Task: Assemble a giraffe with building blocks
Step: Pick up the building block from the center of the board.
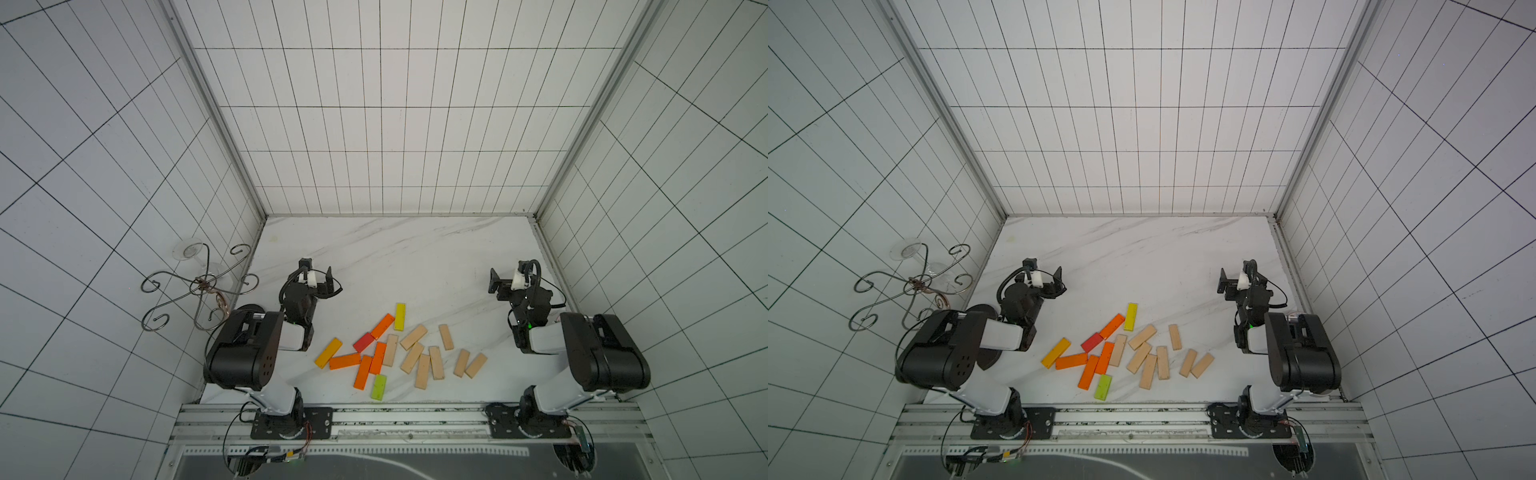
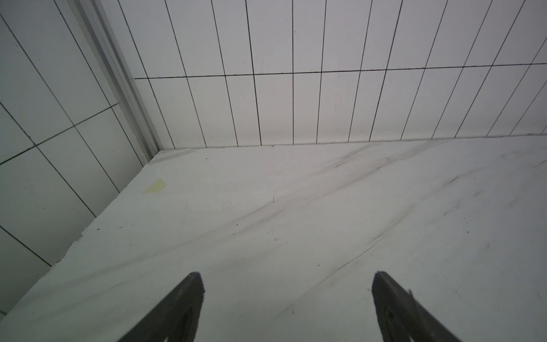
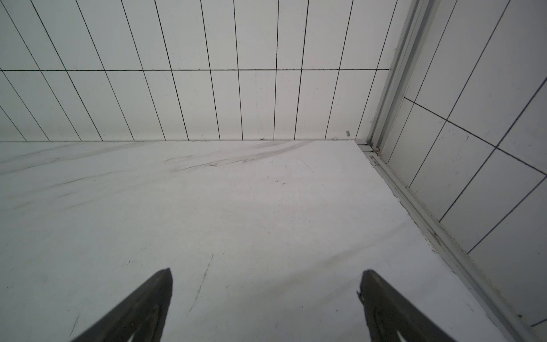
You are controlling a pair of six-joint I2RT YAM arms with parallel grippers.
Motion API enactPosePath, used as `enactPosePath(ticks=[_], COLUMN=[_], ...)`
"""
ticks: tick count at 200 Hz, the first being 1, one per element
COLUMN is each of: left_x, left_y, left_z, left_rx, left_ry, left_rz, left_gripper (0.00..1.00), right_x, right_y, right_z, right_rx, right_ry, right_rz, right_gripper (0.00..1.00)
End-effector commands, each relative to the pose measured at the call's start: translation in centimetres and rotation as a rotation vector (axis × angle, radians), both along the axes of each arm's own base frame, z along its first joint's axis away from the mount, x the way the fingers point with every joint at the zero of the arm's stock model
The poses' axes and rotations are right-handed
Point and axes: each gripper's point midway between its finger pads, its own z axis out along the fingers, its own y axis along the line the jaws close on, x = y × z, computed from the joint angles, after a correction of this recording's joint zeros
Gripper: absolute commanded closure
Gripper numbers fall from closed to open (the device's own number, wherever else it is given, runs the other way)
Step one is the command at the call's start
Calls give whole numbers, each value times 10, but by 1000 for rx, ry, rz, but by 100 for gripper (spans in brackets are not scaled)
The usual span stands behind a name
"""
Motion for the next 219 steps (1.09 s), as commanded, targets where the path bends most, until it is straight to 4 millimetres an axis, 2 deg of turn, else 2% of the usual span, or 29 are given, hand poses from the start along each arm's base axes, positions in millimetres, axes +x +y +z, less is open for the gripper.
enactPosePath(ticks=[1, 15, 26, 32, 48, 65, 67, 77, 98, 114, 129, 164, 193, 219], left_x=[-3, -7, -8, -10, -12, -14, -15, -18, -31, -46, -61, -104, -132, -144], left_y=[8, 9, 9, 9, -1, -19, -22, -39, -79, -101, -111, -130, -131, -120], left_z=[32, 57, 77, 79, 91, 96, 97, 100, 102, 100, 95, 66, 46, 32], left_rx=[31, 26, -51, -82, -128, -146, -146, -131, -134, -135, -109, -116, -145, -141], left_ry=[-9, -4, -14, 4, 47, 157, 167, 209, 300, 364, 420, 588, 692, 723], left_rz=[112, 178, 212, 218, 220, 203, 202, 163, 50, -28, -69, -190, -237, -210], left_gripper=[15, 17, 19, 20, 21, 22, 22, 21, 19, 18, 17, 19, 16, 9], right_x=[-2, 6, 9, 11, 11, 10, 8, 7, 1, -10, -23, -65, -89, -95], right_y=[-9, -21, -37, -38, -28, -16, -16, -6, 22, 50, 78, 146, 191, 228], right_z=[9, 16, 26, 34, 59, 81, 78, 85, 89, 84, 77, 31, 7, -1], right_rx=[5, 42, 176, 227, 333, 414, 420, 435, 433, 428, 409, 370, 304, 281], right_ry=[23, 103, 149, 162, 165, 179, 200, 250, 371, 457, 516, 758, 846, 876], right_rz=[-48, -142, -267, -285, -261, -225, -229, -219, -181, -117, -62, 97, 179, 239], right_gripper=[1, 5, 7, 7, 13, 16, 16, 17, 17, 17, 18, 28, 32, 36])
